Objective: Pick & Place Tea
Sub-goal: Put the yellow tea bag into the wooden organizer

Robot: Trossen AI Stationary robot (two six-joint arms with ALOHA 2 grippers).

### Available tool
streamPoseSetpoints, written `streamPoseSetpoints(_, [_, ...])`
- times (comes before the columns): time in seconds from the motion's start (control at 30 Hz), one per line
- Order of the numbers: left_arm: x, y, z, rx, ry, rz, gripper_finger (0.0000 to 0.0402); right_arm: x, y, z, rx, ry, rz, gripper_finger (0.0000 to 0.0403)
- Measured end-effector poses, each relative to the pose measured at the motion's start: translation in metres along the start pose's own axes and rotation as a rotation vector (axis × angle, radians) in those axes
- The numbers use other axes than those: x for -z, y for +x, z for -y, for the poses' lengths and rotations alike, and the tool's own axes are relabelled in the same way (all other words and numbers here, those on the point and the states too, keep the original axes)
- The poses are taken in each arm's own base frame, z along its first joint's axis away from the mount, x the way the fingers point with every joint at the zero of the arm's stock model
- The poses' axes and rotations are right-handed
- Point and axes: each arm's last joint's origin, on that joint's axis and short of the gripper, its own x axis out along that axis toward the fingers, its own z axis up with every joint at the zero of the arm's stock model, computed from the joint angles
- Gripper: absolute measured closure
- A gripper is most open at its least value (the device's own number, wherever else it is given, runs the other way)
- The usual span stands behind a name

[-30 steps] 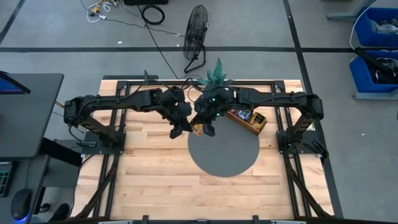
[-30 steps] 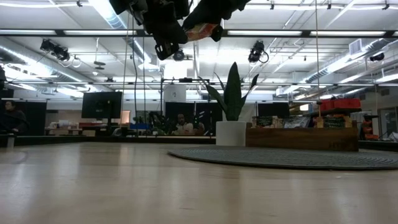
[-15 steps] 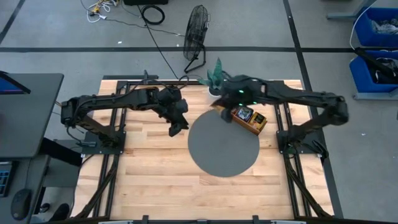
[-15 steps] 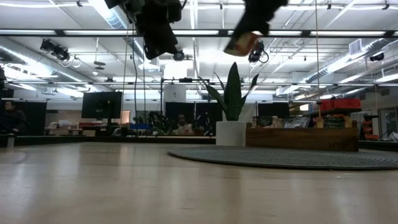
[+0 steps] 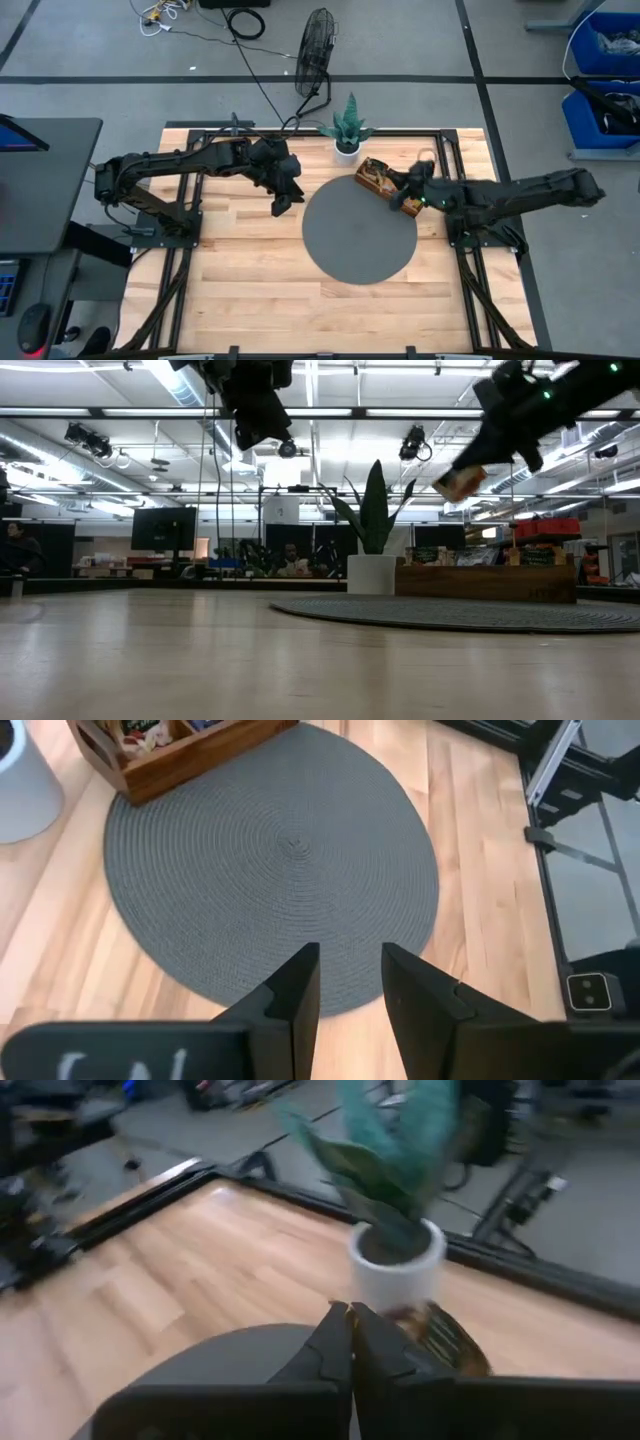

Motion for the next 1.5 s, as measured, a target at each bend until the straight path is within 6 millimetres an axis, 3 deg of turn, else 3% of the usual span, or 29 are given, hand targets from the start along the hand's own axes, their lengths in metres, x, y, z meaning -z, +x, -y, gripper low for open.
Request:
streamPoseSetpoints(0.1, [0.000,0.000,-0.002,-0.003,-0.010,0.002,0.0289,0.021,-0.006,0.005,0.042,0.073,0.047,0.0403])
streamPoseSetpoints(0.2, [-0.004,0.000,-0.001,0.002,-0.037,0.040,0.0289,0.021,-0.010,-0.002,-0.044,0.131,0.123,0.0403])
streamPoseSetpoints(0.37, [-0.025,-0.004,0.003,0.042,-0.027,0.256,0.0289,0.000,-0.019,-0.018,-0.194,0.145,0.300,0.0403])
streamPoseSetpoints(0.57, [-0.053,-0.014,0.008,0.088,0.016,0.562,0.0289,-0.025,-0.029,-0.023,-0.281,0.175,0.519,0.0403])
streamPoseSetpoints(0.7, [-0.061,-0.016,0.008,0.078,-0.017,0.669,0.0289,-0.040,-0.033,-0.029,-0.359,0.144,0.604,0.0403])
streamPoseSetpoints(0.97, [-0.073,0.010,0.014,0.237,-0.068,0.783,0.0269,-0.072,-0.027,-0.053,-0.453,0.012,0.666,0.0403])
streamPoseSetpoints(1.33, [-0.075,0.029,0.022,0.298,-0.083,0.833,0.0176,-0.082,-0.015,-0.073,-0.557,-0.007,0.659,0.0403])
streamPoseSetpoints(1.5, [-0.075,0.029,0.027,0.306,-0.065,0.851,0.0169,-0.083,-0.014,-0.075,-0.563,-0.005,0.657,0.0403])
